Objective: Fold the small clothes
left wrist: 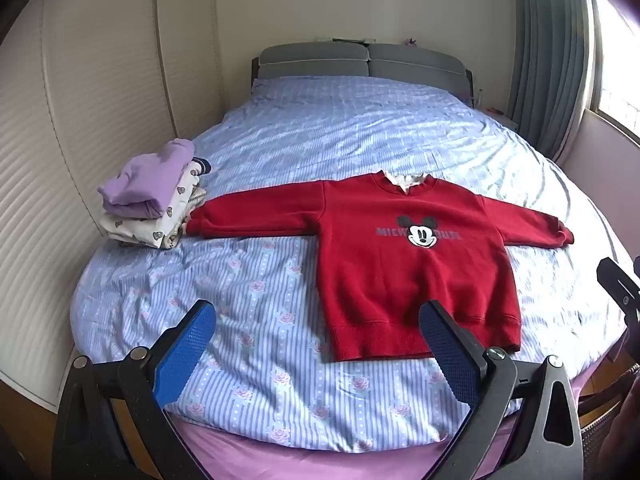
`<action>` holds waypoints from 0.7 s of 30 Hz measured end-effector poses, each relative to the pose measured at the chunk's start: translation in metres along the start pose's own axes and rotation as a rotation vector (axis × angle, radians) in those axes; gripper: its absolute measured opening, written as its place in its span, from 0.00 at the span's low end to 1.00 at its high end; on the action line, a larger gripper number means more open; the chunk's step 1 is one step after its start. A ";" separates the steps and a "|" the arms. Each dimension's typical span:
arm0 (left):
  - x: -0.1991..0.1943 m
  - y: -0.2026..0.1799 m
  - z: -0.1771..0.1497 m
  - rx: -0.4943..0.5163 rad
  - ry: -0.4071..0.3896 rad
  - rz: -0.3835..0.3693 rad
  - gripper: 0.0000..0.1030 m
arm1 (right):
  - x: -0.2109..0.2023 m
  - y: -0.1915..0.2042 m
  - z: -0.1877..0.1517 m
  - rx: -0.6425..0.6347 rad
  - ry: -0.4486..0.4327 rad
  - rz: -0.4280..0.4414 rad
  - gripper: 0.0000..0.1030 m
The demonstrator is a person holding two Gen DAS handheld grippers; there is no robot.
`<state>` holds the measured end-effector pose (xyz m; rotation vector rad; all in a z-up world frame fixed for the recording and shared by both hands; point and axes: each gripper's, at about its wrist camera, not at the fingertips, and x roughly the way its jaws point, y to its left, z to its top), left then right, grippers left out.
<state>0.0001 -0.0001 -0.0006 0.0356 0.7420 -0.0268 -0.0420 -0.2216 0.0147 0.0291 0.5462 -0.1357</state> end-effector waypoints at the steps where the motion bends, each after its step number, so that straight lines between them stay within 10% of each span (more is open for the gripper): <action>1: 0.000 0.000 0.000 0.000 0.001 0.001 1.00 | 0.000 0.000 0.000 0.001 -0.004 0.000 1.00; 21: -0.010 0.009 -0.002 -0.014 -0.033 -0.002 1.00 | -0.009 -0.004 0.003 0.009 -0.019 -0.026 1.00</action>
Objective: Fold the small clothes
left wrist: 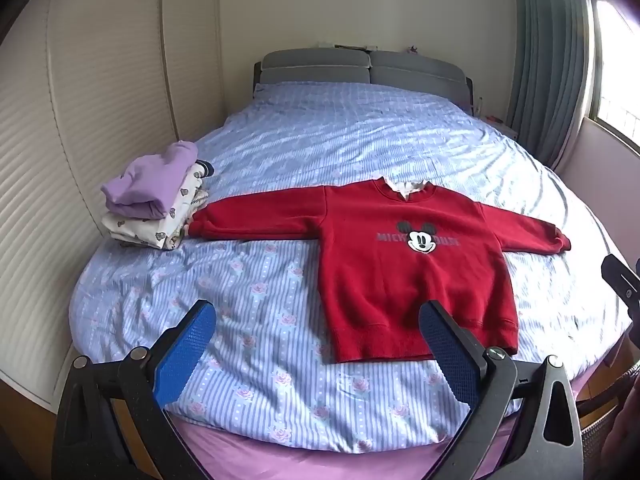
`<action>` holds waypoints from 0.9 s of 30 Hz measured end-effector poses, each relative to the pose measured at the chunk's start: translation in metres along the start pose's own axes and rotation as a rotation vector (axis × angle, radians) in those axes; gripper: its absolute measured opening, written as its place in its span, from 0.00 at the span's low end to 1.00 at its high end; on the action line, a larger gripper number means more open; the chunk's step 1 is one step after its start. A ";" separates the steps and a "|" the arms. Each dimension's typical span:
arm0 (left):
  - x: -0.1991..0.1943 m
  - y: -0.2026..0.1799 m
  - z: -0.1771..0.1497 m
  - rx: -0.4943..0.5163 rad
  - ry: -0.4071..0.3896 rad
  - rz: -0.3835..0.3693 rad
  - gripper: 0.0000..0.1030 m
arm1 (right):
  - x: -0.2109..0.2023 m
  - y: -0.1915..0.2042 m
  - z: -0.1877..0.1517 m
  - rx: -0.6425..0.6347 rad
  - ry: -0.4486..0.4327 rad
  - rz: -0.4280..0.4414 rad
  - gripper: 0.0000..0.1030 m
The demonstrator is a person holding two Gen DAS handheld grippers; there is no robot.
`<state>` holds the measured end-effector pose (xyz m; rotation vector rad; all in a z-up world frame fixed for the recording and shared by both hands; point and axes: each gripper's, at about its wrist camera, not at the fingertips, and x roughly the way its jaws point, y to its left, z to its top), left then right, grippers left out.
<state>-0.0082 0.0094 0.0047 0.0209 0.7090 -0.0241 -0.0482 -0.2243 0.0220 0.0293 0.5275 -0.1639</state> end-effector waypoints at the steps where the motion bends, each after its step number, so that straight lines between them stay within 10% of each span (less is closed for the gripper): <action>1: -0.001 0.000 0.000 0.000 -0.003 0.000 1.00 | 0.000 0.000 0.000 0.001 0.000 0.000 1.00; 27: -0.002 -0.001 -0.001 -0.005 -0.005 -0.007 1.00 | 0.000 -0.003 -0.002 0.009 0.006 -0.002 1.00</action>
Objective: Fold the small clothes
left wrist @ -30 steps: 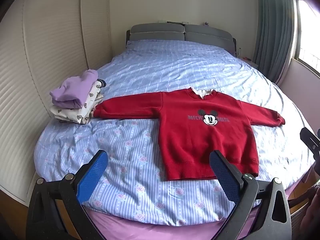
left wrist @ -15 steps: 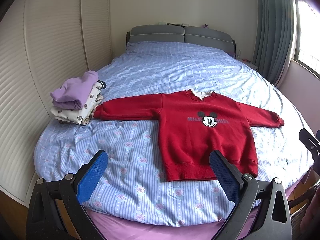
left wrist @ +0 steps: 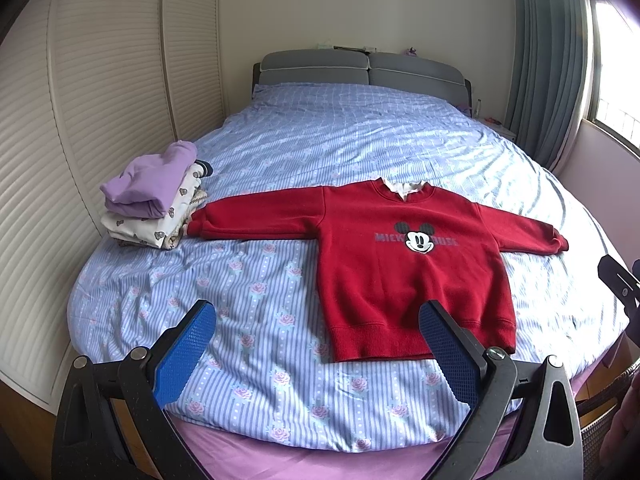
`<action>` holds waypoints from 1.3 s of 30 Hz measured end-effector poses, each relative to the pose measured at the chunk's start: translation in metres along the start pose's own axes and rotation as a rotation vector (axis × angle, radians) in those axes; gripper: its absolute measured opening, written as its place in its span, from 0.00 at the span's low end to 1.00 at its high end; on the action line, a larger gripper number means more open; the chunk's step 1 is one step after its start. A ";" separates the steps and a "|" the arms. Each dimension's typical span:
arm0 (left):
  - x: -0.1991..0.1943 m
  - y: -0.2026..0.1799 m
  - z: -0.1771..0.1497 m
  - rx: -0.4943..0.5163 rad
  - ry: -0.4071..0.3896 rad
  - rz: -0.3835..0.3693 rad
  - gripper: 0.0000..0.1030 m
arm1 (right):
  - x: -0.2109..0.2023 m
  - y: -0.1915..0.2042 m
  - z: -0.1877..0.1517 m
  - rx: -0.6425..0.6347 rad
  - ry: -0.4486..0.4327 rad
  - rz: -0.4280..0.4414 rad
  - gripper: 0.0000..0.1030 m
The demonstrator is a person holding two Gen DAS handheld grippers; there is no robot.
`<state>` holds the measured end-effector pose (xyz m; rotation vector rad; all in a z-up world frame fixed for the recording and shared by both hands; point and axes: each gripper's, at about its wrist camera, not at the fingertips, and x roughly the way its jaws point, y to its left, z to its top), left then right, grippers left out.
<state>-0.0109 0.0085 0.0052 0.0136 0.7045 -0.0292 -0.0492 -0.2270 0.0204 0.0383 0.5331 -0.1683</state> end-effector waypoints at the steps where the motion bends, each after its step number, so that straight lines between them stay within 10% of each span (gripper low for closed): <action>1: 0.000 0.000 0.000 0.000 -0.001 0.001 1.00 | 0.000 0.000 0.000 0.001 0.000 0.001 1.00; 39: 0.000 0.000 0.000 0.000 -0.001 0.000 1.00 | 0.001 -0.003 -0.001 0.013 -0.004 -0.001 1.00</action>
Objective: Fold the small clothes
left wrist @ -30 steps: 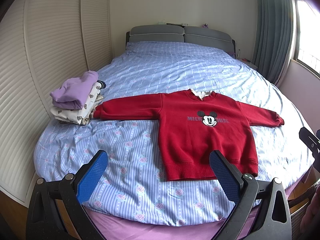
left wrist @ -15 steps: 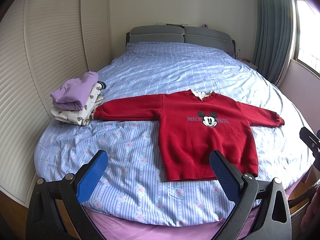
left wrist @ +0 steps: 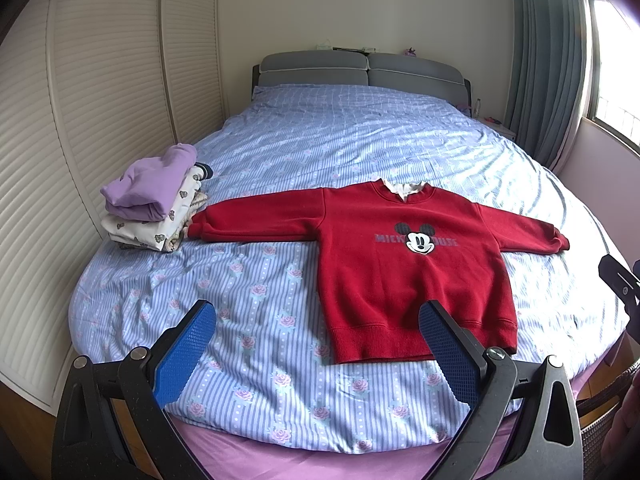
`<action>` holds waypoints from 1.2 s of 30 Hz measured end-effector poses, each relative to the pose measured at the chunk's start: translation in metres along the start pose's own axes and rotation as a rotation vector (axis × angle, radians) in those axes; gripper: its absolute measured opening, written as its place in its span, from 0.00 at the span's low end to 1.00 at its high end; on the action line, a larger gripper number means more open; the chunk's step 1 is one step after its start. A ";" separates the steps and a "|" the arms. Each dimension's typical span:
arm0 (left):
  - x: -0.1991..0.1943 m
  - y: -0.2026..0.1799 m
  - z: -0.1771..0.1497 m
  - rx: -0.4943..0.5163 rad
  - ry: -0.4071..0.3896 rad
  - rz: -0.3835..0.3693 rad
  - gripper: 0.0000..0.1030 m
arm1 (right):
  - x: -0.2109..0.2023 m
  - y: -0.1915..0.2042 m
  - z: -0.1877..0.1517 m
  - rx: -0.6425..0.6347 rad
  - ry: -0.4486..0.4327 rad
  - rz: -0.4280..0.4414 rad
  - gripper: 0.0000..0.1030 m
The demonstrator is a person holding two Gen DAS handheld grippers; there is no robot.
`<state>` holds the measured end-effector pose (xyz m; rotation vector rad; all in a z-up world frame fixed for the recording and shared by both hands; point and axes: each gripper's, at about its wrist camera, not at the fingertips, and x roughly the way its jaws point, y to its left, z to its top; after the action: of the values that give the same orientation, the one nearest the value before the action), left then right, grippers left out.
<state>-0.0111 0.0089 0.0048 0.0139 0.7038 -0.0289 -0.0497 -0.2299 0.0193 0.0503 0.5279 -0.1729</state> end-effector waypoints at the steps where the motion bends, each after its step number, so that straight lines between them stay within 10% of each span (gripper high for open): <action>1: 0.000 0.000 0.000 0.000 -0.001 0.000 1.00 | 0.000 0.000 0.000 0.000 0.000 0.000 1.00; 36: 0.062 -0.068 0.023 0.079 -0.019 -0.034 1.00 | 0.056 -0.046 0.001 0.065 0.052 -0.051 0.99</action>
<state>0.0495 -0.0610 -0.0180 0.0768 0.6840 -0.0892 -0.0093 -0.2835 -0.0081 0.1050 0.5759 -0.2386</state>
